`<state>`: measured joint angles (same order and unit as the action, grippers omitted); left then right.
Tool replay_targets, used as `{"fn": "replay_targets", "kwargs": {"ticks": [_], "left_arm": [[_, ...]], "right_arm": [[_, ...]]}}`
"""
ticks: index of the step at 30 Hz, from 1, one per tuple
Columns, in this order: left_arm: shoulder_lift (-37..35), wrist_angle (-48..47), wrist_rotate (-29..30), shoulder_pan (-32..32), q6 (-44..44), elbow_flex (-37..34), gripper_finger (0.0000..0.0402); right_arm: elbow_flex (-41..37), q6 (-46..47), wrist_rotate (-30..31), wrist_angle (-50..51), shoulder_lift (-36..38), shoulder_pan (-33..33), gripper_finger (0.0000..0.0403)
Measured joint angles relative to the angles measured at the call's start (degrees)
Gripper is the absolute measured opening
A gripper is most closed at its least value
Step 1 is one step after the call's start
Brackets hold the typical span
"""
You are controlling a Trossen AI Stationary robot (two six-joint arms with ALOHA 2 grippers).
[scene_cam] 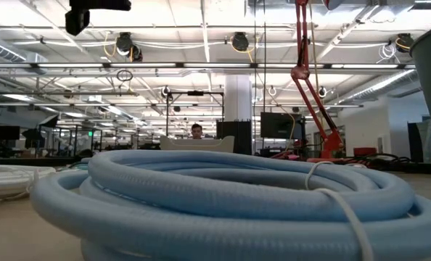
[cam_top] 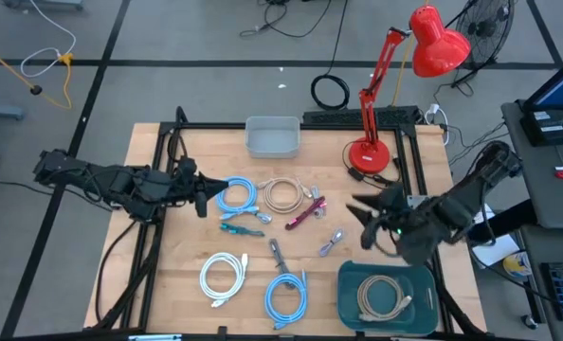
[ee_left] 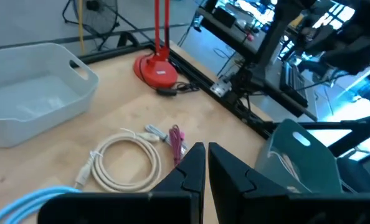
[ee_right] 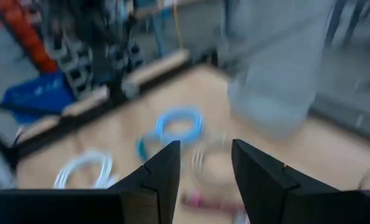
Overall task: Pick & Place USB Port
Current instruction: Put the the pink usb cable into the gray bin
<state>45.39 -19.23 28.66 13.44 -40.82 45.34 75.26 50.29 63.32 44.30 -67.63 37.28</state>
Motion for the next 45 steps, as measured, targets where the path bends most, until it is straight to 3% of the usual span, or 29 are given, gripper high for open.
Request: {"fn": "replay_targets", "kwargs": {"ticks": [3, 7, 10, 15, 22, 27, 37, 45], "left_arm": [[0.0, 0.0, -1.5, -2.6, 0.3, 0.0, 0.0021], [0.0, 0.1, -9.8, -7.5, 4.7, 0.0, 0.0021], [0.0, -0.4, -16.9, -11.8, 7.3, 0.0, 0.0021], [0.0, -0.5, -24.3, -17.1, 8.4, 0.0, 0.0021], [0.0, -0.7, -26.1, -19.3, 8.9, 0.0, 0.0021], [0.0, -2.0, -27.2, -19.4, 9.0, 0.0, 0.0021], [0.0, -6.8, -28.3, -19.0, 8.7, 0.0, 0.0021], [0.0, -6.8, -28.8, -17.9, 8.1, 0.0, 0.0021]], "right_arm": [[0.0, -10.4, 3.0, -12.5, 0.0, -4.6, 0.0135], [0.0, -23.8, -1.5, -22.6, -1.2, -11.6, 0.0134], [0.0, -29.7, -9.0, -23.0, -2.5, -17.0, 0.0134], [0.0, -30.2, -26.2, -18.8, -5.4, -26.4, 0.0134], [0.0, -36.9, -53.4, -11.5, -13.0, -36.2, 0.0134], [0.0, -45.5, -64.7, -11.5, -20.2, -38.9, 0.0134], [0.0, -63.1, -68.0, -9.3, -31.4, -40.3, 0.0134], [0.0, -66.7, -67.9, -6.9, -36.2, -40.5, 0.0134]]}}
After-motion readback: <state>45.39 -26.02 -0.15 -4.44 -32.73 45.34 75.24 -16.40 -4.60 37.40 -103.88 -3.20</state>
